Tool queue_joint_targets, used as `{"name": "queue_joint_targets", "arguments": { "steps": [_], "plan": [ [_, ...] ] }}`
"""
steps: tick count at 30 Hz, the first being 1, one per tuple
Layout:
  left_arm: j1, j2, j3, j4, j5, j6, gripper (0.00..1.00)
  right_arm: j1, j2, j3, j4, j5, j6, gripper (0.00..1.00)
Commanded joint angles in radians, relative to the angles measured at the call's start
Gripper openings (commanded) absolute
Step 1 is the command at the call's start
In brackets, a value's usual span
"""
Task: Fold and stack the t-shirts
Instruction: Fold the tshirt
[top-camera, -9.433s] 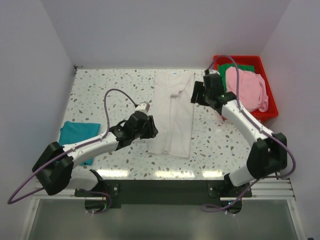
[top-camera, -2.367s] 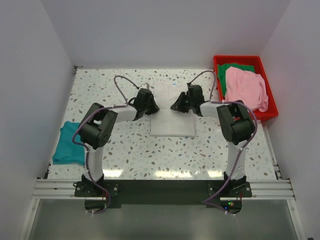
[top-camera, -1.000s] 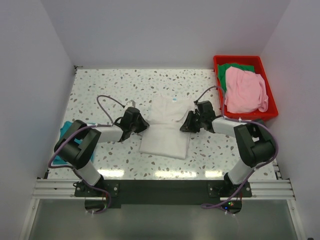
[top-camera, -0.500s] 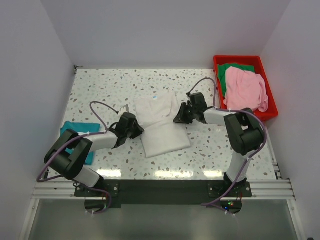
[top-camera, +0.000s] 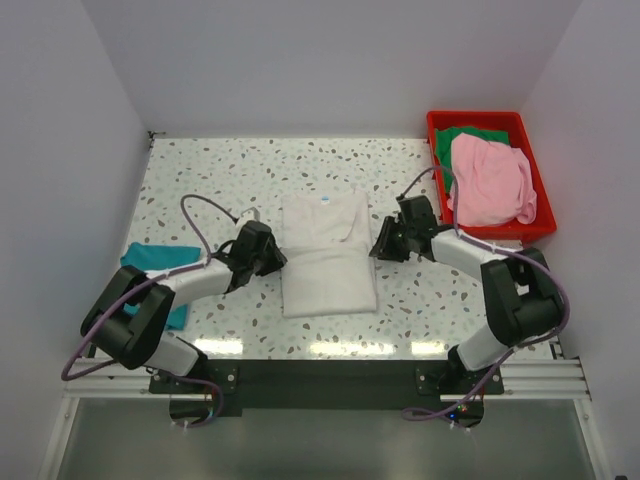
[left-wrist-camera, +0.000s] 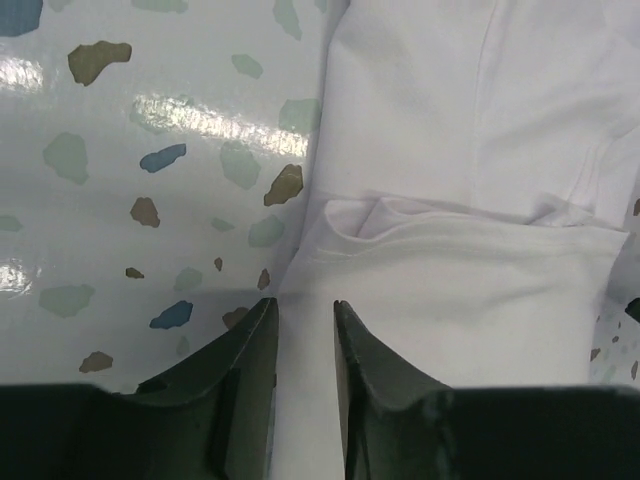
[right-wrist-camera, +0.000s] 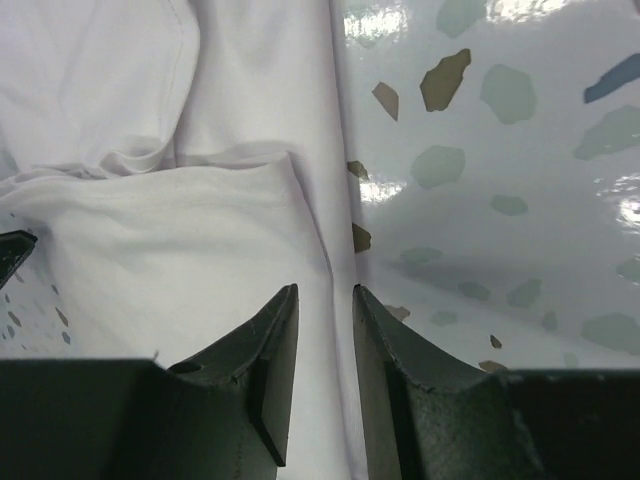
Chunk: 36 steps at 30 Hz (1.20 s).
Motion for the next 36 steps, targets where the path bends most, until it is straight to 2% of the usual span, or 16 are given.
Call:
{"name": "queue_joint_targets", "arguments": {
  "steps": [1, 5, 7, 8, 12, 18, 24, 30, 36],
  "plan": [
    [0.002, -0.087, 0.07, -0.062, -0.02, 0.085, 0.35, -0.01, -0.117, 0.004, -0.091, 0.032, -0.043, 0.33],
    [0.003, -0.187, 0.063, -0.206, -0.026, 0.094, 0.52, -0.01, -0.22, -0.064, -0.149, 0.021, -0.046, 0.41],
    [0.002, -0.243, 0.038, -0.225, 0.008, 0.087, 0.54, -0.009, -0.255, -0.123, -0.162, -0.009, -0.024, 0.45],
    [0.002, -0.259, 0.005, -0.232, 0.069, 0.08, 0.56, -0.003, -0.295, -0.145, -0.165, -0.031, -0.015, 0.46],
    [-0.02, -0.337, -0.1, -0.229, 0.204, 0.039, 0.57, 0.063, -0.375, -0.217, -0.203, -0.019, 0.016, 0.5],
    [-0.092, -0.458, -0.212, -0.263, 0.247, -0.03, 0.59, 0.152, -0.433, -0.282, -0.205, 0.018, 0.097, 0.52],
    [-0.139, -0.521, -0.301, -0.251, 0.273, -0.085, 0.61, 0.207, -0.413, -0.339, -0.151, 0.015, 0.148, 0.52],
    [-0.189, -0.48, -0.325, -0.22, 0.258, -0.113, 0.61, 0.241, -0.386, -0.36, -0.099, 0.032, 0.189, 0.51],
    [-0.205, -0.419, -0.348, -0.151, 0.256, -0.13, 0.56, 0.243, -0.41, -0.383, -0.084, 0.073, 0.2, 0.47]
  ]
}}
